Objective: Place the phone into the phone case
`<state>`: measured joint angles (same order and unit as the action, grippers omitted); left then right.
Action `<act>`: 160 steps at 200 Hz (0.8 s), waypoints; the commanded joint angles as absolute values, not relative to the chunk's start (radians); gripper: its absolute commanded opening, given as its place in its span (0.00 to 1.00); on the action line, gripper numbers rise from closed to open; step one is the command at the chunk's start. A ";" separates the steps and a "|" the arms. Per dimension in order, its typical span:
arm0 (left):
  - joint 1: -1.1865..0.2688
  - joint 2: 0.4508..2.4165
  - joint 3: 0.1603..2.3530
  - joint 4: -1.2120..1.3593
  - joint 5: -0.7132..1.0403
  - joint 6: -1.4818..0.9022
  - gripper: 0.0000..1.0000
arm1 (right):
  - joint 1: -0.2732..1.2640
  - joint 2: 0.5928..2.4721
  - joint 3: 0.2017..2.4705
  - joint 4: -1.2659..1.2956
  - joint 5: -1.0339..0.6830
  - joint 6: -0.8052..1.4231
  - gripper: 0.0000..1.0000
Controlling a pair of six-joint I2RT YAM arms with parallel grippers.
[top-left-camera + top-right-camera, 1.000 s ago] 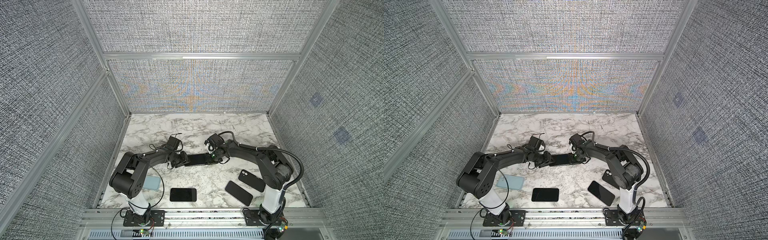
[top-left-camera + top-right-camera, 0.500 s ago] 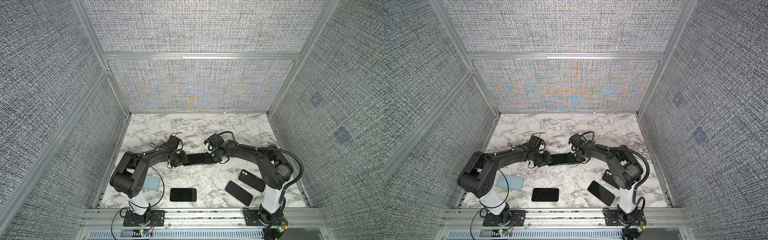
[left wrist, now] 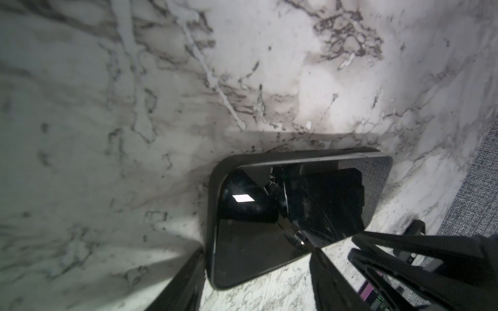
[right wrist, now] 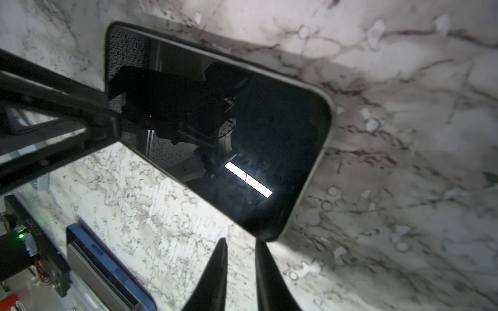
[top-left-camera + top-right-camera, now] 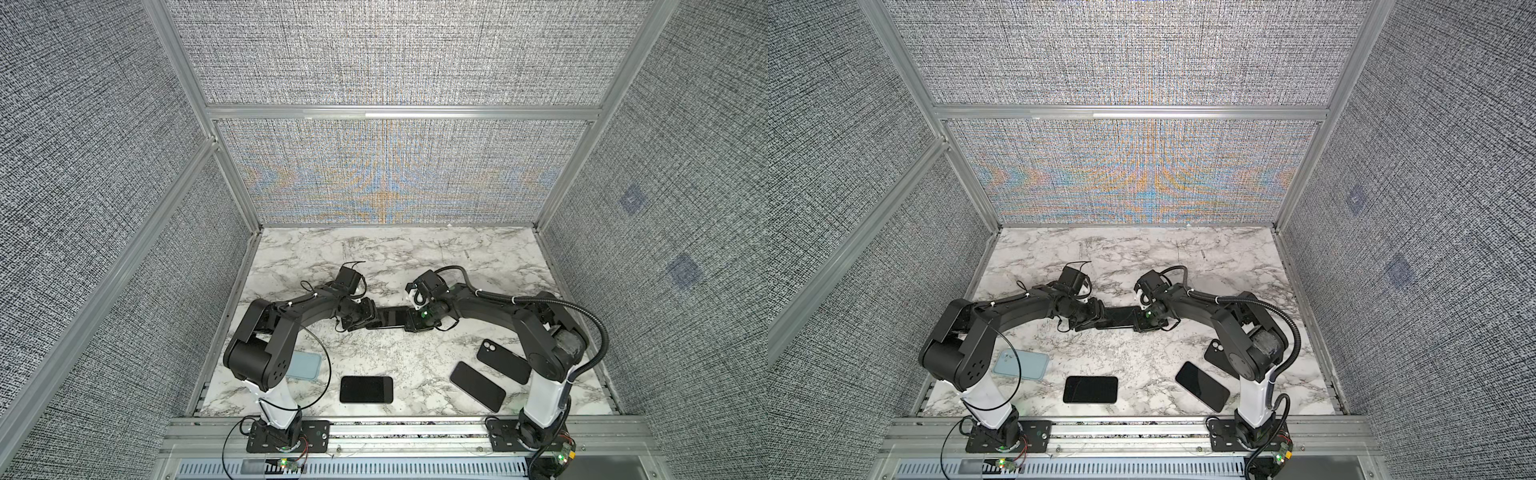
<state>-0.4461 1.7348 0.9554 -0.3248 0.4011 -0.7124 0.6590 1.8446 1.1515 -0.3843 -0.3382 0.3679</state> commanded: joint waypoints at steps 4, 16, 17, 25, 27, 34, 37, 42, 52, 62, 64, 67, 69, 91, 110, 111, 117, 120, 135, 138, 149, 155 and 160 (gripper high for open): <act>-0.437 1.699 0.940 -0.353 0.375 -0.684 0.69 | 0.657 1.808 1.171 -0.433 -0.340 0.354 0.30; -0.436 1.677 0.926 -0.363 0.372 -0.686 0.70 | 0.656 1.785 1.182 -0.457 -0.329 0.340 0.33; -0.436 1.675 0.924 -0.363 0.372 -0.687 0.70 | 0.657 1.784 1.183 -0.459 -0.328 0.338 0.33; -0.438 1.663 0.910 -0.364 0.379 -0.694 0.71 | 0.655 1.768 1.189 -0.472 -0.320 0.328 0.35; -0.439 1.662 0.907 -0.363 0.380 -0.695 0.71 | 0.654 1.764 1.190 -0.474 -0.317 0.325 0.35; -0.441 1.652 0.895 -0.361 0.390 -0.703 0.72 | 0.652 1.754 1.195 -0.476 -0.308 0.316 0.37; -0.444 1.648 0.890 -0.359 0.395 -0.706 0.72 | 0.651 1.752 1.196 -0.476 -0.304 0.311 0.38; -0.449 1.644 0.884 -0.358 0.402 -0.712 0.72 | 0.650 1.750 1.200 -0.473 -0.296 0.304 0.39; -0.463 1.634 0.876 -0.350 0.416 -0.723 0.72 | 0.642 1.761 1.211 -0.467 -0.286 0.288 0.42; -0.479 1.624 0.867 -0.337 0.424 -0.738 0.72 | 0.632 1.787 1.237 -0.468 -0.283 0.271 0.42; -0.483 1.622 0.865 -0.334 0.426 -0.741 0.72 | 0.630 1.792 1.242 -0.467 -0.282 0.268 0.42; -0.488 1.620 0.863 -0.328 0.428 -0.746 0.72 | 0.628 1.801 1.249 -0.465 -0.281 0.265 0.43; -0.492 1.619 0.860 -0.324 0.429 -0.750 0.72 | 0.625 1.809 1.254 -0.463 -0.281 0.261 0.43; -0.518 1.619 0.855 -0.291 0.439 -0.778 0.73 | 0.610 1.879 1.316 -0.457 -0.294 0.225 0.47; -0.531 1.634 0.854 -0.263 0.452 -0.793 0.72 | 0.603 1.933 1.373 -0.473 -0.305 0.179 0.51; -0.532 1.635 0.854 -0.261 0.452 -0.794 0.72 | 0.603 1.935 1.375 -0.474 -0.306 0.176 0.51; -0.536 1.643 0.855 -0.251 0.458 -0.797 0.72 | 0.598 1.949 1.390 -0.476 -0.311 0.163 0.52; -0.536 1.647 0.853 -0.247 0.461 -0.800 0.72 | 0.597 1.957 1.397 -0.477 -0.315 0.157 0.53; -0.537 1.667 0.855 -0.226 0.473 -0.804 0.71 | 0.586 1.990 1.434 -0.488 -0.341 0.131 0.57; -0.537 1.670 0.857 -0.222 0.473 -0.804 0.70 | 0.585 1.999 1.443 -0.490 -0.344 0.127 0.58; -0.537 1.682 0.861 -0.213 0.474 -0.802 0.70 | 0.579 2.022 1.465 -0.491 -0.357 0.118 0.61; -0.537 1.689 0.865 -0.213 0.473 -0.800 0.70 | 0.580 2.033 1.474 -0.490 -0.368 0.115 0.62; -0.537 1.692 0.869 -0.213 0.470 -0.798 0.69 | 0.578 2.043 1.480 -0.489 -0.377 0.114 0.62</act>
